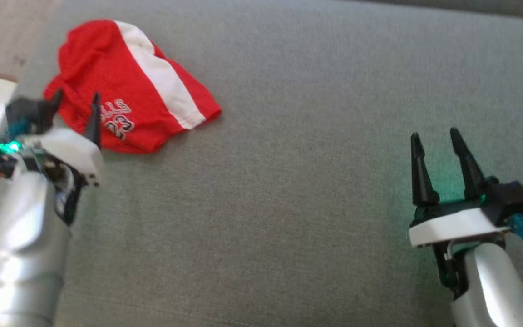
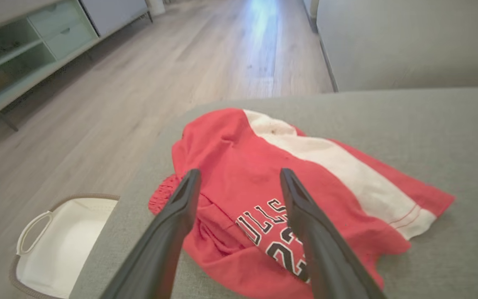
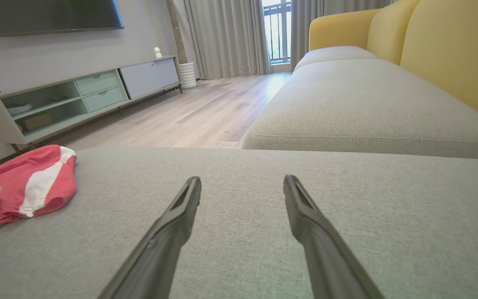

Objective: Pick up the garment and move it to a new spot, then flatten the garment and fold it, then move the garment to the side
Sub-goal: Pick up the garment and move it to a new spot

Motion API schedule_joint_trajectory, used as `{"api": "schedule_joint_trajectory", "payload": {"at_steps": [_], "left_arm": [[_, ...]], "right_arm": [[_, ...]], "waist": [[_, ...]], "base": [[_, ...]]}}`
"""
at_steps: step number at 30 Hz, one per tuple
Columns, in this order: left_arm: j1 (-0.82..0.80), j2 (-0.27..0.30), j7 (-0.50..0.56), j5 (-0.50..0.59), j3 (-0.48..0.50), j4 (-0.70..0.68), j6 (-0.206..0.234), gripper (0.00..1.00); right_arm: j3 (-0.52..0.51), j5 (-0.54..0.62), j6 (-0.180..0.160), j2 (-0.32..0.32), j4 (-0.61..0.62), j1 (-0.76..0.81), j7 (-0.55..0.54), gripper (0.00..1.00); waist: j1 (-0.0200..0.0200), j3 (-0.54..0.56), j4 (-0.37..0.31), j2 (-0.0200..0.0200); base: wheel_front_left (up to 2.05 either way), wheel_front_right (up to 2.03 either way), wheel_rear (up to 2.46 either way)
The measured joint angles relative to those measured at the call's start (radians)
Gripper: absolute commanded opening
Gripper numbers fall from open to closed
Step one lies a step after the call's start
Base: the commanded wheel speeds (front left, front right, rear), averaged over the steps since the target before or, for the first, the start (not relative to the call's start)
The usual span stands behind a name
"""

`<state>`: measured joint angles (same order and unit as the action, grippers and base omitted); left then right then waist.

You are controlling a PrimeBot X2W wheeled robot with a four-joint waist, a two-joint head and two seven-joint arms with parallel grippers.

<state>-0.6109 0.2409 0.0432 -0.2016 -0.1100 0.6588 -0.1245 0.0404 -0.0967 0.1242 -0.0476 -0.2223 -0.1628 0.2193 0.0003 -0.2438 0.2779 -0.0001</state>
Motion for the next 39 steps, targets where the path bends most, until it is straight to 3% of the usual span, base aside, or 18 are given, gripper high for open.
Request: {"api": "schedule_joint_trajectory", "payload": {"at_steps": [10, 14, 15, 16, 24, 32, 39], "left_arm": [[-0.212, 0.108, 0.305, -0.185, -0.242, 0.258, -0.008, 1.00], [-0.259, 0.149, 0.389, -0.286, -0.279, 0.288, -0.008, 1.00], [-0.273, 0.154, 0.402, -0.309, -0.282, 0.296, -0.009, 0.93], [-0.279, 0.157, 0.406, -0.330, -0.285, 0.303, -0.009, 0.01], [-0.269, 0.136, 0.232, -0.438, -0.290, 0.353, -0.008, 0.00], [-0.261, 0.029, 0.055, -0.554, -0.277, 0.267, -0.008, 0.00], [-0.214, -0.089, -0.018, -0.573, -0.321, 0.171, -0.006, 0.00]], "right_arm": [[-0.013, 0.018, 0.000, -0.001, 0.104, -0.045, -0.032, 1.00], [-0.015, 0.026, 0.000, -0.001, 0.131, -0.053, -0.035, 1.00], [-0.016, 0.028, 0.000, -0.001, 0.137, -0.053, -0.035, 1.00], [-0.017, 0.028, 0.000, -0.001, 0.140, -0.053, -0.036, 1.00], [-0.024, 0.026, 0.000, -0.001, 0.133, -0.053, -0.043, 1.00], [-0.020, -0.011, 0.000, -0.001, 0.080, -0.051, -0.020, 1.00], [-0.005, -0.046, 0.000, -0.001, 0.037, -0.046, 0.001, 1.00]], "waist": [[0.0000, -0.142, -0.072, 0.0000], [-0.0003, -0.177, -0.094, 0.0000], [-0.0002, -0.184, -0.099, 0.0000], [-0.0002, -0.188, -0.103, 0.0000], [-0.0003, -0.148, -0.112, 0.0000], [-0.0004, -0.059, -0.123, 0.0001], [-0.0004, 0.006, -0.156, 0.0001]], "base": [[0.00, 0.00, 0.00], [0.00, 0.00, 0.00], [0.00, 0.00, 0.00], [0.00, 0.00, 0.00], [0.00, 0.00, 0.00], [0.00, 0.00, 0.00], [0.00, 0.00, 0.00]]}}
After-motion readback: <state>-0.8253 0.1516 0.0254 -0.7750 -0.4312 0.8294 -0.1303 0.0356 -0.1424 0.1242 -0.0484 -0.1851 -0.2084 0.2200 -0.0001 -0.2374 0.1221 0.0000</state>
